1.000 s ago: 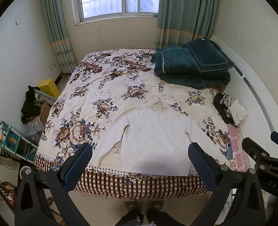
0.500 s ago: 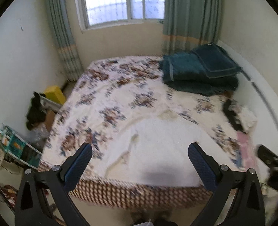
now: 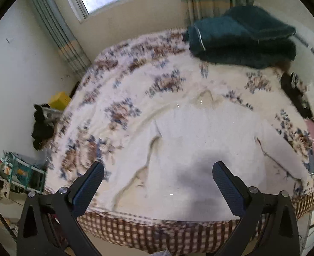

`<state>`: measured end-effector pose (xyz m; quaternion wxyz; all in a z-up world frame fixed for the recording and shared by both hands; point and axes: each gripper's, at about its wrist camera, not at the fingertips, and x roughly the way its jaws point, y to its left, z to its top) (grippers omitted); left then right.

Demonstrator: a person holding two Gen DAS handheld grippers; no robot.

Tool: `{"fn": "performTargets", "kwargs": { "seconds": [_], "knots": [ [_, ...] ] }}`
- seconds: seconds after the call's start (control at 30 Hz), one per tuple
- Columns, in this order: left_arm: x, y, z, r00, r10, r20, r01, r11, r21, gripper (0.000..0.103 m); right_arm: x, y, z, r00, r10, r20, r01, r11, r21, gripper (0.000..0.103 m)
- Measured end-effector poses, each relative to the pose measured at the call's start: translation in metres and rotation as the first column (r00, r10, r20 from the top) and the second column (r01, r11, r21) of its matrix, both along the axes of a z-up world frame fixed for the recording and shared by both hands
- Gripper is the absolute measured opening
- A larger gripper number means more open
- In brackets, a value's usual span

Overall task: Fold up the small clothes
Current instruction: 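Grasp a sweater sleeve cuff with the right gripper while the left tool approaches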

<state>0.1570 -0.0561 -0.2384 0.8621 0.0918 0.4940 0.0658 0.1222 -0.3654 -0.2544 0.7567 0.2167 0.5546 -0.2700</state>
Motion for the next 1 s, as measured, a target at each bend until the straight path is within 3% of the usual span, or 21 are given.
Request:
{"fn": "performTargets", "kwargs": {
  "seconds": [0.23, 0.37, 0.5, 0.57, 0.6, 0.67, 0.73, 0.77, 0.8, 0.9, 1.0],
  "knots": [
    [0.056, -0.042, -0.106, 0.994, 0.053, -0.099, -0.051, 0.998, 0.023, 0.103, 0.008, -0.159, -0.158, 0.971, -0.222, -0.090, 0.228, 0.972, 0.052, 0.103],
    [0.083, -0.062, -0.167, 0.980, 0.078, -0.182, -0.069, 0.996, 0.051, 0.103, 0.014, -0.236, -0.253, 0.923, -0.362, -0.134, 0.375, 0.922, 0.092, 0.103],
    [0.102, -0.081, -0.210, 0.975, 0.067, -0.211, -0.053, 0.996, 0.071, 0.103, 0.016, -0.281, -0.340, 0.874, -0.456, -0.165, 0.482, 0.854, 0.196, 0.103],
    [0.110, -0.087, -0.227, 0.974, 0.059, -0.218, -0.043, 0.996, 0.075, 0.103, 0.021, -0.291, -0.370, 0.869, -0.464, -0.170, 0.493, 0.835, 0.244, 0.100],
    [0.114, -0.090, -0.235, 0.973, 0.058, -0.225, -0.041, 0.996, 0.080, 0.103, 0.027, -0.294, -0.388, 0.875, -0.454, -0.165, 0.483, 0.828, 0.284, 0.094],
    [0.123, -0.095, -0.250, 0.969, 0.053, -0.240, -0.033, 0.996, 0.087, 0.103, 0.035, -0.294, -0.402, 0.885, -0.436, -0.161, 0.465, 0.836, 0.291, 0.088],
    [0.129, -0.102, -0.263, 0.966, 0.045, -0.256, -0.022, 0.996, 0.091, 0.103, 0.041, -0.289, -0.399, 0.906, -0.404, -0.123, 0.422, 0.870, 0.256, 0.058],
    [0.130, -0.105, -0.267, 0.965, 0.038, -0.259, -0.016, 0.996, 0.087, 0.103, 0.044, -0.287, -0.396, 0.915, -0.387, -0.113, 0.403, 0.881, 0.247, 0.027],
    [0.132, -0.108, -0.270, 0.964, 0.032, -0.264, -0.010, 0.996, 0.085, 0.103, 0.046, -0.286, -0.388, 0.927, -0.364, -0.096, 0.376, 0.897, 0.232, 0.006],
    [0.138, -0.117, -0.274, 0.961, 0.016, -0.276, 0.001, 0.998, 0.062, 0.103, 0.044, -0.294, -0.354, 0.936, -0.351, -0.022, 0.350, 0.926, 0.143, 0.006],
    [0.140, -0.127, -0.274, 0.961, 0.000, -0.278, 0.013, 0.999, 0.046, 0.103, 0.043, -0.312, -0.332, 0.932, -0.362, 0.019, 0.360, 0.930, 0.081, 0.006]
  ]
}}
